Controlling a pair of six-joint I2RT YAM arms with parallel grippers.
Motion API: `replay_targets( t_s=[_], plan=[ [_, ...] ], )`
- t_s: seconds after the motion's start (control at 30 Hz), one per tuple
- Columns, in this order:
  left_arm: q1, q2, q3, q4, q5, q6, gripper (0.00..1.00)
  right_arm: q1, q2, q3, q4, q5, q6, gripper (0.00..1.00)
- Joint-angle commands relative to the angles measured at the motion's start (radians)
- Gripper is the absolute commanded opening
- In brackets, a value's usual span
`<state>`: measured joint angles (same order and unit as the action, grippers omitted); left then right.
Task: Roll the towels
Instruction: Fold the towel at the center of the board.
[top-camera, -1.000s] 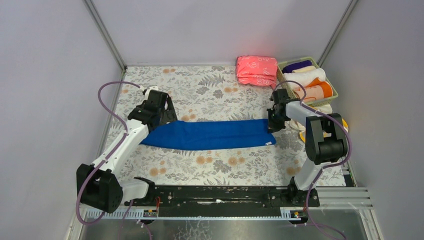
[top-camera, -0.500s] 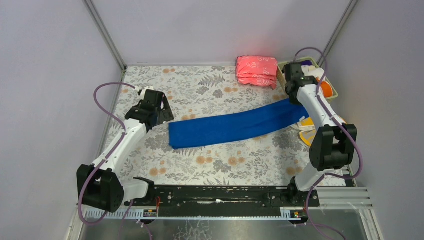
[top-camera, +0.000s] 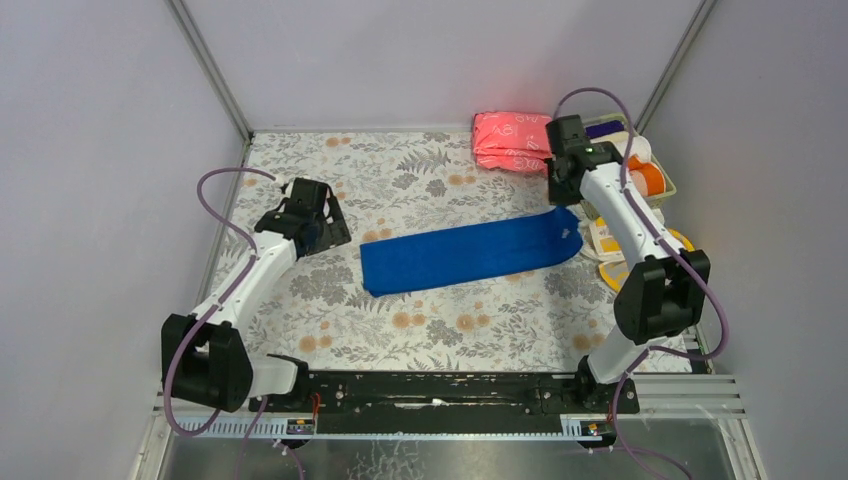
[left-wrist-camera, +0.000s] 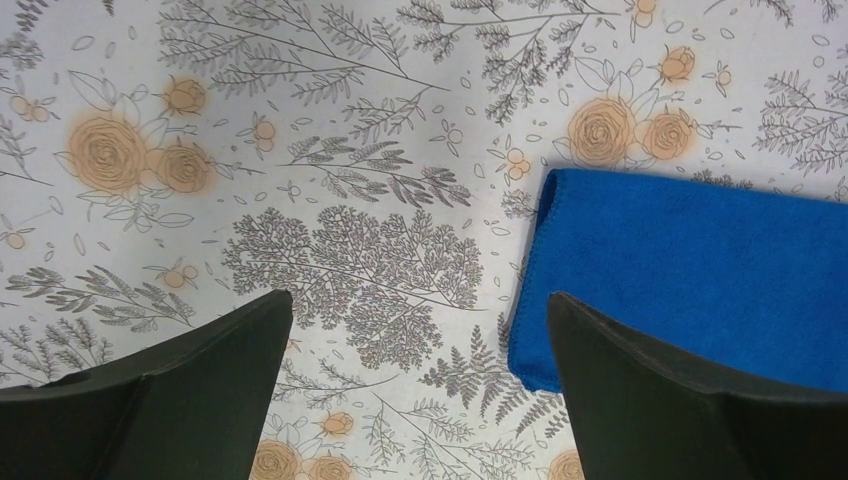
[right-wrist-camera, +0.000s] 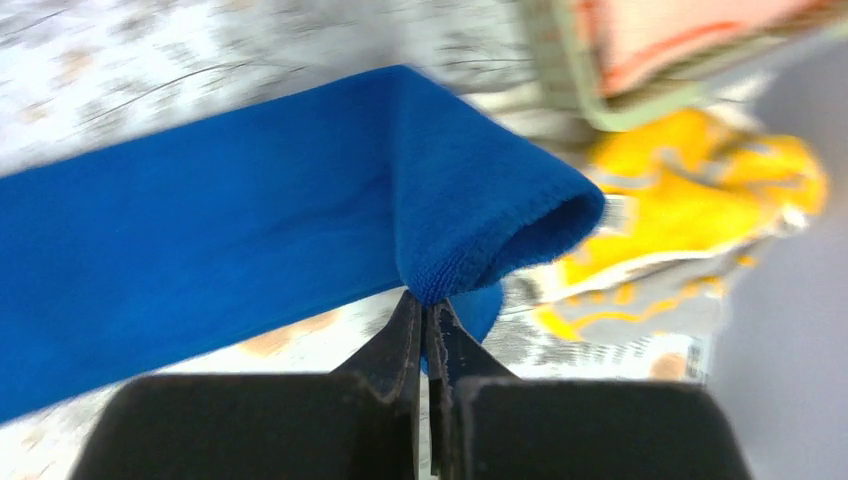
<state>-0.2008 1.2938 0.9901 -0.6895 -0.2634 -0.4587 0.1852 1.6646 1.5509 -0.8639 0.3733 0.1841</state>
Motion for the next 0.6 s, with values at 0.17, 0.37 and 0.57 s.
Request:
replay_targets(
  t_s=[0.17, 0.37, 0.57],
  plan=[
    [0.008, 0.026, 0.009, -0.001, 0.073, -0.013, 0.98, 0.267, 0.064, 0.021, 0.103, -0.44, 0.125, 0.0],
    [0.008, 0.055, 0.009, -0.008, 0.108, -0.014, 0.98, 0.395, 0.171, 0.124, 0.156, -0.55, 0.187, 0.0],
    [0.009, 0.091, -0.005, -0.006, 0.173, -0.021, 0.96, 0.476, 0.256, 0.221, 0.196, -0.624, 0.263, 0.0]
  ],
)
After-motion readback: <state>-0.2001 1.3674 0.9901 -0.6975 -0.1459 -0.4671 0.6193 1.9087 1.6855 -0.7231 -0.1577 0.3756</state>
